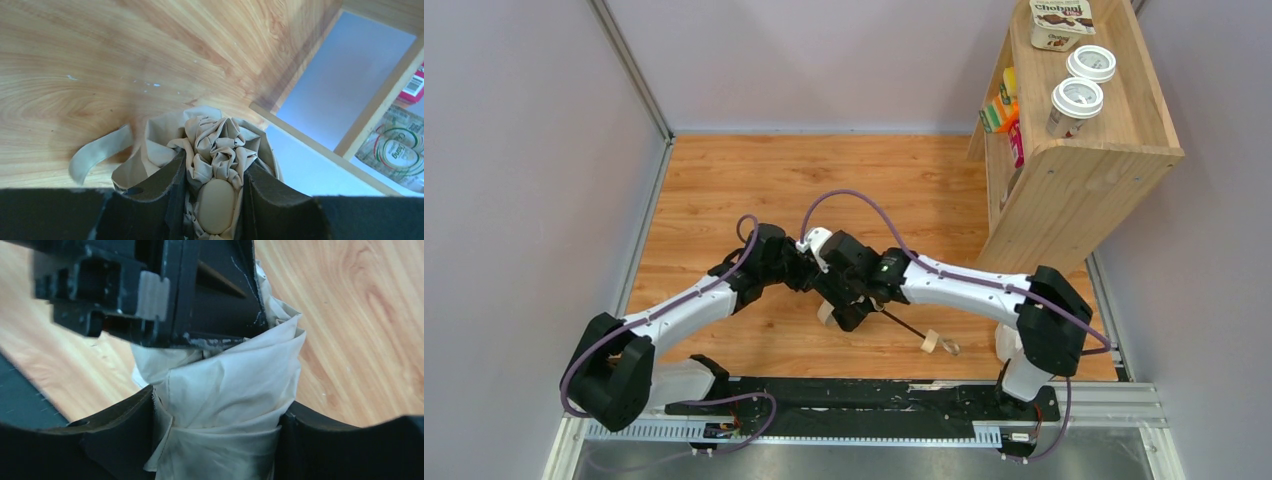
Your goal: Put away the umbrella
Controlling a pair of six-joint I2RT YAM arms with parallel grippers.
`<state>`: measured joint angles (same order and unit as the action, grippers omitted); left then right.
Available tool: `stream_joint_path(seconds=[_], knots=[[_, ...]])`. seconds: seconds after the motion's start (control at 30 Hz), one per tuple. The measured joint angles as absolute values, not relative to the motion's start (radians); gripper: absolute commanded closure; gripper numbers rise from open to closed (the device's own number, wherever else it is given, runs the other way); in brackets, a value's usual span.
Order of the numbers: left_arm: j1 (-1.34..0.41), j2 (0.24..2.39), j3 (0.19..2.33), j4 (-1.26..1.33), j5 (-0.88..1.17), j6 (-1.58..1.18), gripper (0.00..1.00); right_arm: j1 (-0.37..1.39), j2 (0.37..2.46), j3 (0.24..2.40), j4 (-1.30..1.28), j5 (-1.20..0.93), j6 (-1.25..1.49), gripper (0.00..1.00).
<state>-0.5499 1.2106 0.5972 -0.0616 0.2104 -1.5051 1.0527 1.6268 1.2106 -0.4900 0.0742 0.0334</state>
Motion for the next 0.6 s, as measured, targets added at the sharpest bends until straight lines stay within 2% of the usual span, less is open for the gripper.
stream_joint_path(seconds=[0.17, 0.27, 0.37, 0.4, 0.47, 0.53, 0.57, 0.6], knots=[[-0.548, 1.215, 0.59, -0.094, 0.2, -1.566, 1.0, 1.134, 1.71, 1.219, -0.469, 0.33, -0.022, 0.32], [-0.545, 1.215, 0.578, -0.098, 0.199, -1.594, 1.0, 1.153, 1.734, 1.209, -0.436, 0.397, -0.048, 0.33], [-0.543, 1.215, 0.577, -0.1, 0.195, -1.616, 1.0, 1.155, 1.749, 1.203, -0.403, 0.431, -0.063, 0.4], [-0.541, 1.215, 0.576, -0.101, 0.191, -1.621, 1.0, 1.155, 1.754, 1.202, -0.393, 0.439, -0.07, 0.44], [-0.54, 1.215, 0.574, -0.099, 0.181, -1.636, 1.0, 1.155, 1.759, 1.191, -0.361, 0.448, -0.083, 0.64], [-0.54, 1.215, 0.569, -0.094, 0.181, -1.649, 1.0, 1.155, 1.762, 1.183, -0.347, 0.439, -0.098, 0.9], [-0.54, 1.215, 0.568, -0.094, 0.181, -1.652, 1.0, 1.155, 1.762, 1.176, -0.337, 0.425, -0.112, 1.0], [-0.541, 1.215, 0.568, -0.094, 0.182, -1.649, 1.0, 1.156, 1.762, 1.172, -0.333, 0.415, -0.126, 1.0]])
